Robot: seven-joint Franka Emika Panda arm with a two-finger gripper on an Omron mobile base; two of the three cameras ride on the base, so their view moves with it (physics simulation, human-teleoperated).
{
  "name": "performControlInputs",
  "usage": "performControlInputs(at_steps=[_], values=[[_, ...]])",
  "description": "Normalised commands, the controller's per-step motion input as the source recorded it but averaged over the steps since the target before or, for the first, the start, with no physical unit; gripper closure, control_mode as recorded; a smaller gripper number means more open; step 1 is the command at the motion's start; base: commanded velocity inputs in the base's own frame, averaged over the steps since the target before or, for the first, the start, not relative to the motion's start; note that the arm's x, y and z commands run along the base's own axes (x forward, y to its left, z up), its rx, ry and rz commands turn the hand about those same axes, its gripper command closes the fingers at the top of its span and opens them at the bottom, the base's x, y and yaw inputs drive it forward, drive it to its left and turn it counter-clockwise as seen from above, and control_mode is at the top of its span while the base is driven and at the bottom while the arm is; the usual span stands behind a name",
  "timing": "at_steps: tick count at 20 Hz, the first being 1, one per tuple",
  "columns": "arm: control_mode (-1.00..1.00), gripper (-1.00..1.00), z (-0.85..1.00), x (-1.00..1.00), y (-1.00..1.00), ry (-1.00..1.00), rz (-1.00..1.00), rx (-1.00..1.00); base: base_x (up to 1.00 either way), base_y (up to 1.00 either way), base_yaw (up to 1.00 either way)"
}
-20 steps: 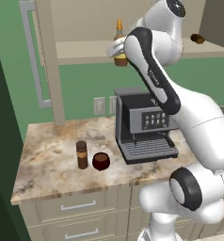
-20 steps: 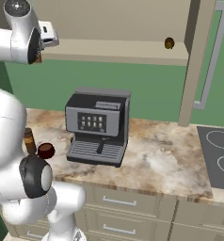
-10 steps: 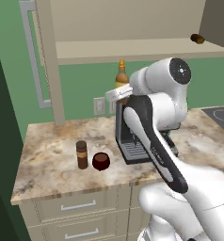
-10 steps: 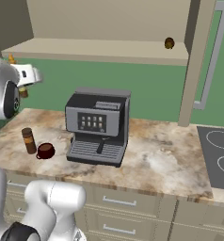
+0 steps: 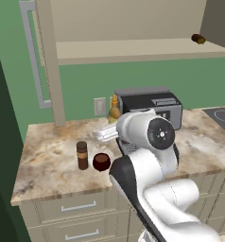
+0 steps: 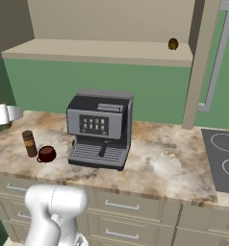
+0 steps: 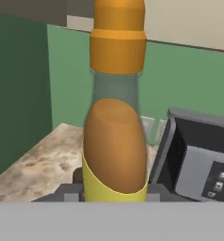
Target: Pick the cinnamon and honey bottle from the cabinet and place them next to the mug.
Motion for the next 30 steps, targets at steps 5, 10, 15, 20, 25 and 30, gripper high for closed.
performControlInputs(at_steps=[5, 10, 15, 20, 25, 30], values=[[-1.00, 1.00, -0.13, -0.30, 0.40, 0.00, -0.23, 0.00, 0.00, 0.00, 0.00], [-1.00, 1.00, -0.02, -0.06, 0.32, 0.00, -0.29, 0.01, 0.00, 0.00, 0.00], [-1.00, 1.00, -0.07, -0.04, 0.08, 0.02, -0.40, 0.06, 0.00, 0.00, 0.00], [-1.00, 1.00, -0.07, 0.00, 0.15, -0.03, -0.29, 0.02, 0.00, 0.00, 0.00], [-1.00, 1.00, -0.44, 0.00, 0.00, -0.03, -0.03, 0.00, 0.00, 0.00, 0.00], [-1.00, 1.00, -0.83, 0.00, -0.02, 0.00, 0.00, 0.00, 0.00, 0.00, 0.00]])
